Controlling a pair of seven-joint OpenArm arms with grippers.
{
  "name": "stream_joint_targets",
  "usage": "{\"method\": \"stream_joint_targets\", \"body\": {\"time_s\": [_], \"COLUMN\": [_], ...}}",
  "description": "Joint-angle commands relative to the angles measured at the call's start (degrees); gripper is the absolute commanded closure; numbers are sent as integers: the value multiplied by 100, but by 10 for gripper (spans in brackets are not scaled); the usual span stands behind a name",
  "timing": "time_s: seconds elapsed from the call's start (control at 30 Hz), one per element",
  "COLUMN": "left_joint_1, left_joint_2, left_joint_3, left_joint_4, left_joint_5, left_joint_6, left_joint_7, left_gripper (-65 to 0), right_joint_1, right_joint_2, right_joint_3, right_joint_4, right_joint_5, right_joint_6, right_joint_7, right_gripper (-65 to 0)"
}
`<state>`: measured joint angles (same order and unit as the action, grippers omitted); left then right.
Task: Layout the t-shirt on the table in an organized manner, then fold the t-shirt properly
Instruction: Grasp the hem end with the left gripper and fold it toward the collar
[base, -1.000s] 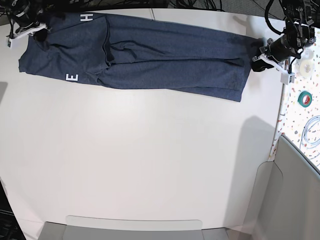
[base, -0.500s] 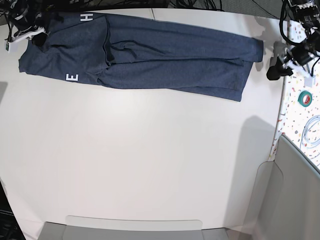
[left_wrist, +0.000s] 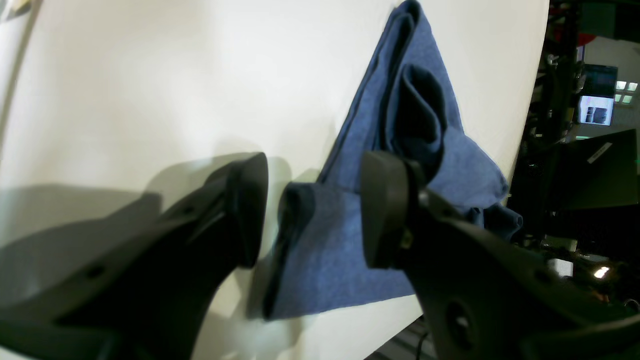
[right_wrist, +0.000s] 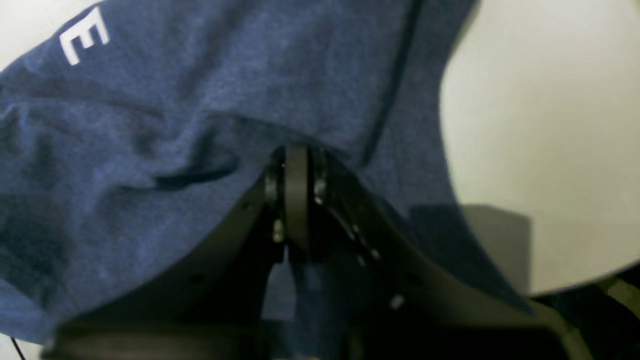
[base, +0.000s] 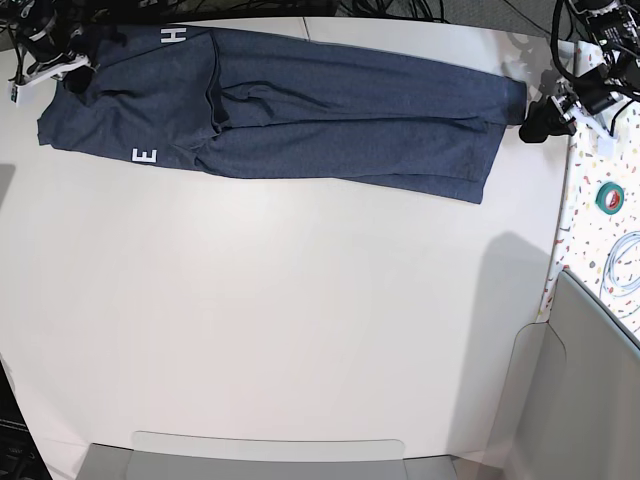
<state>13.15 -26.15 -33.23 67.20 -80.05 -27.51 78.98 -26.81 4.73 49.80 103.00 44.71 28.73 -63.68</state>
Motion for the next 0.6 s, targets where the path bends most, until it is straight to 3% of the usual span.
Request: {"method": "stream_joint_targets", "body": {"time_s": [0.0, 0.27, 0.57], "left_joint_1": [0, 8, -9], "left_joint_2": [-44, 307, 334], "left_joint_3": [163, 638, 761], "left_joint_4": [150, 889, 871], "left_joint_5": [115, 115, 115], "left_joint_6": [21, 21, 21], "left_joint_7": [102, 102, 102], "left_gripper": [-300, -300, -300], "right_joint_1": [-14, -5, -5], "right_joint_2": [85, 85, 76], "right_joint_3": [-26, -149, -149], "right_joint_4": [104, 104, 104], "right_joint_5": [61, 61, 61], "right_joint_6": [41, 41, 41], "right_joint_7": [87, 87, 87], "right_gripper": [0, 0, 0]}}
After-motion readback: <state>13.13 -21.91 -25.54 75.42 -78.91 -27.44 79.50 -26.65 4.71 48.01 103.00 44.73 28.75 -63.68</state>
